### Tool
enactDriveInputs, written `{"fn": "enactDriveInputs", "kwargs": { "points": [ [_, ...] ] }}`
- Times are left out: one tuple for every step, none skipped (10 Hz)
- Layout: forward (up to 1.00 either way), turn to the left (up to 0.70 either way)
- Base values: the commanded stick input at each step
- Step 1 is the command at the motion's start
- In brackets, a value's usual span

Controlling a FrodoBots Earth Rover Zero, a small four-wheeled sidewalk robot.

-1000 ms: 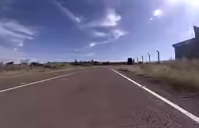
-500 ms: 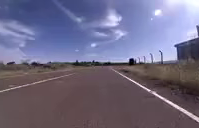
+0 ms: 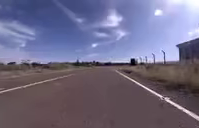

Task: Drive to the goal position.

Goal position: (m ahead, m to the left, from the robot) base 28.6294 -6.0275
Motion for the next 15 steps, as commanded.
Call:
{"fn": "enactDriveInputs", "kwargs": {
  "points": [
    [1.00,0.00],
    [1.00,0.00],
    [1.00,0.00],
    [1.00,0.00],
    [1.00,0.00],
    [1.00,0.00],
    [1.00,0.00],
    [1.00,0.00],
    [1.00,0.00],
    [1.00,0.00],
    [1.00,0.00],
    [1.00,0.00],
    [1.00,0.00],
    [1.00,0.00],
    [1.00,0.00]
  ]
}}
